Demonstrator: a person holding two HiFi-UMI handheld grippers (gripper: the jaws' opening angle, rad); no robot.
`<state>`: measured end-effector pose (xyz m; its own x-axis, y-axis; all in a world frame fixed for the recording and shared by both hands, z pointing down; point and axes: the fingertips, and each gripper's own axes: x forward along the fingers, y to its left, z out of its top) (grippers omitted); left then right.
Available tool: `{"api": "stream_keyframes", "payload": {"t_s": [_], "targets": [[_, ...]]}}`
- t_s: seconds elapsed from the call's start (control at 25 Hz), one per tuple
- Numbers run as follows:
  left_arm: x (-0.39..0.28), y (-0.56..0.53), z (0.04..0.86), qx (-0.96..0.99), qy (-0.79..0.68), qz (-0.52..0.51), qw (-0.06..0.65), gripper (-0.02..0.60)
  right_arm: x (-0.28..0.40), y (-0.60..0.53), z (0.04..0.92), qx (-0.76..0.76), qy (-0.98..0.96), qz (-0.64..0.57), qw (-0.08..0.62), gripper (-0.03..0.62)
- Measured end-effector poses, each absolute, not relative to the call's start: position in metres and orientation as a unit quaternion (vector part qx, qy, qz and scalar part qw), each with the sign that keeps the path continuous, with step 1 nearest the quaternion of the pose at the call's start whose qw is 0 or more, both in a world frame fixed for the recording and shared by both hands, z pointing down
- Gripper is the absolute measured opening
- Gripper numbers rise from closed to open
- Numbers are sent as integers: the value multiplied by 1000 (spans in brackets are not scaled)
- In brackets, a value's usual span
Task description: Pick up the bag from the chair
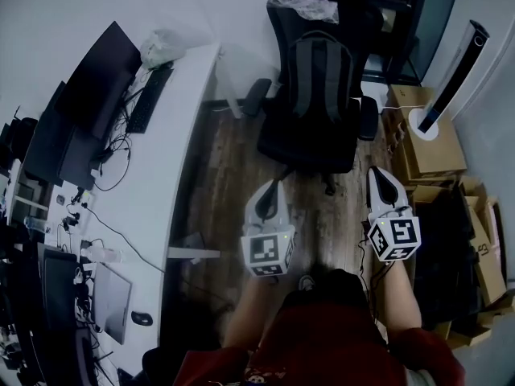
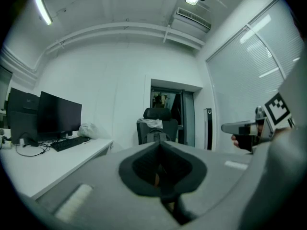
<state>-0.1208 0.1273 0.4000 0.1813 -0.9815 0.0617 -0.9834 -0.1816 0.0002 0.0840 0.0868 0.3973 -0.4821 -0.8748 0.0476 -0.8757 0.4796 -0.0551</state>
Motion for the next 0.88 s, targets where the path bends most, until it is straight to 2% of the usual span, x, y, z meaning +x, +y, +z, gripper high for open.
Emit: {"api": "stream_keyframes", "payload": {"t_s": [0.44, 0.88], "targets": [[-120, 46, 411, 778, -627, 34, 9, 0, 86, 8, 408, 525, -850, 38, -8, -2], [-103, -116, 410, 789, -613, 49, 14, 0, 102, -145, 411, 542, -838, 55, -9, -3]]}}
